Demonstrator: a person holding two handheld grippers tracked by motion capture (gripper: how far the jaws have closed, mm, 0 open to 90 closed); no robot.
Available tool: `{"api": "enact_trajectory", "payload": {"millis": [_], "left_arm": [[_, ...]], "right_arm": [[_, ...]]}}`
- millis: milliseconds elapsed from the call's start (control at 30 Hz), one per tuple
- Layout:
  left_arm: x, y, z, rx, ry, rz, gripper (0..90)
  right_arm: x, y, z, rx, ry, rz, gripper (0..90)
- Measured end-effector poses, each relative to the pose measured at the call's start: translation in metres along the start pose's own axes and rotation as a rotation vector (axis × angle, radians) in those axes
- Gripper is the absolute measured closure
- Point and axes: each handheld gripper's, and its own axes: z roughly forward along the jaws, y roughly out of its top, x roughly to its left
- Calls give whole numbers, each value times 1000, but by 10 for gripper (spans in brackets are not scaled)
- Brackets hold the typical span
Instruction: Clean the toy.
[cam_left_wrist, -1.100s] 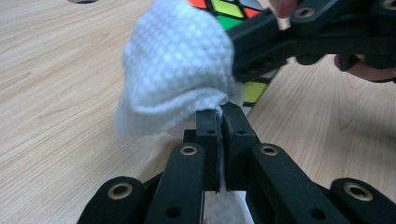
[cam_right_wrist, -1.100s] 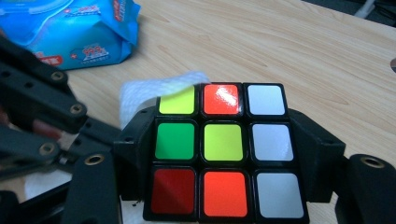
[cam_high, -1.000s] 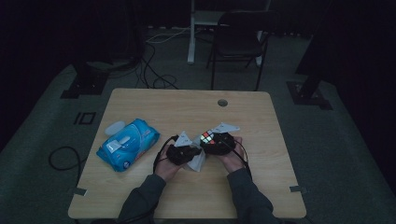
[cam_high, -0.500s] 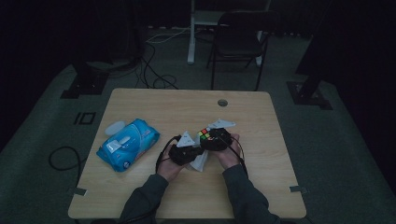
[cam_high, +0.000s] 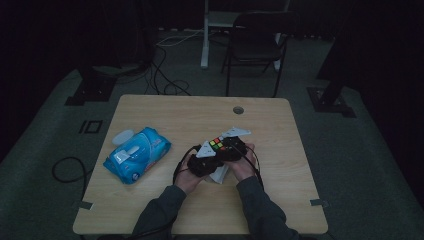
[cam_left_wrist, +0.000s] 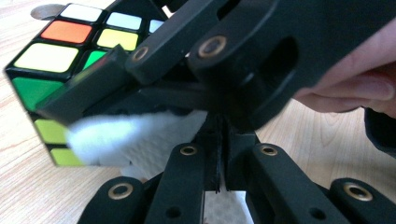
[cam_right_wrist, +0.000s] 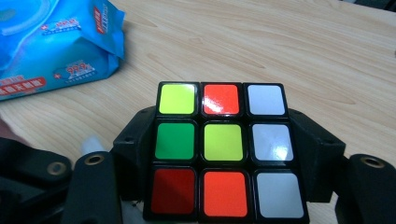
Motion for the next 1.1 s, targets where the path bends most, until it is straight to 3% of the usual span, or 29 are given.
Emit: {"api": "enact_trajectory", "payload": {"millis": [600,1100], "left_arm": [[3,-3,9,17,5,-8,881],[-4,6,0,-29,11,5,879]], "right_arm": [[2,2,-3,-22,20,12,339],[1,0,-2,-21,33,31,339]]}}
